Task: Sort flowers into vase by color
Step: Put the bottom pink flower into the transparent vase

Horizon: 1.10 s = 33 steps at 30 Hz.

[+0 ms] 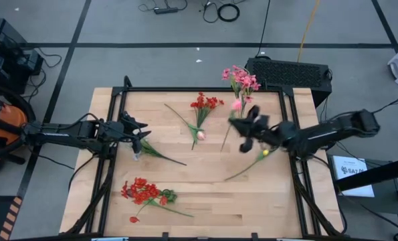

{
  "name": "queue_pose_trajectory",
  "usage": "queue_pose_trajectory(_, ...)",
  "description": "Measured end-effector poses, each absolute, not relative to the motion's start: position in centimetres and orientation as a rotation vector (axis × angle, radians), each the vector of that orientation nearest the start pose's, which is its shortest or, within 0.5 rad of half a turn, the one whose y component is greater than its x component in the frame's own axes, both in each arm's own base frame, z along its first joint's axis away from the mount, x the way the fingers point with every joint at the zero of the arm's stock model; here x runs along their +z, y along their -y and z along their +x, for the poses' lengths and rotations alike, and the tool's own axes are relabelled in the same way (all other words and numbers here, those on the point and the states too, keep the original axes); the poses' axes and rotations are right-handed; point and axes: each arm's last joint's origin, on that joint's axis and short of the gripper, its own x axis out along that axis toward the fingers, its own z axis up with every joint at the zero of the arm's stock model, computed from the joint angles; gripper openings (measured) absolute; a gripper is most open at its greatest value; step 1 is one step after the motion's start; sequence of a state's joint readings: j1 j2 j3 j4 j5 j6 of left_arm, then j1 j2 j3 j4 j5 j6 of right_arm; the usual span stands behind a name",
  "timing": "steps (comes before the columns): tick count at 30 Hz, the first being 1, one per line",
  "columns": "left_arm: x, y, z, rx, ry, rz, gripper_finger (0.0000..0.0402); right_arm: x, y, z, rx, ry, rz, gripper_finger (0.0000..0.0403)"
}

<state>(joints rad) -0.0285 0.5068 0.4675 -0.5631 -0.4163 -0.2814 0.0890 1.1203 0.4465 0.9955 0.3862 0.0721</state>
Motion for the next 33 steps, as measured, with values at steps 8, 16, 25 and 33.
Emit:
queue_pose_trajectory(8,22.8,-0.9,11.5,0.455,-0.544,-0.086,0.0168,29.5,2.1,17.6,-0.37,0.39,0.018,0.0)
queue_pose_trajectory(16,22.9,-0.9,11.5,0.454,-0.542,-0.082,0.0168,30.9,3.5,14.7,-0.483,0.367,-0.093,0.0)
queue_pose_trajectory(25,22.9,-0.9,11.5,0.454,-0.541,-0.084,0.0168,29.9,4.5,14.5,-0.552,0.232,-0.151,0.0)
queue_pose_trajectory(33,22.9,-0.9,11.5,0.454,-0.54,-0.086,0.0168,28.2,5.5,16.2,-0.572,0.097,-0.151,0.0)
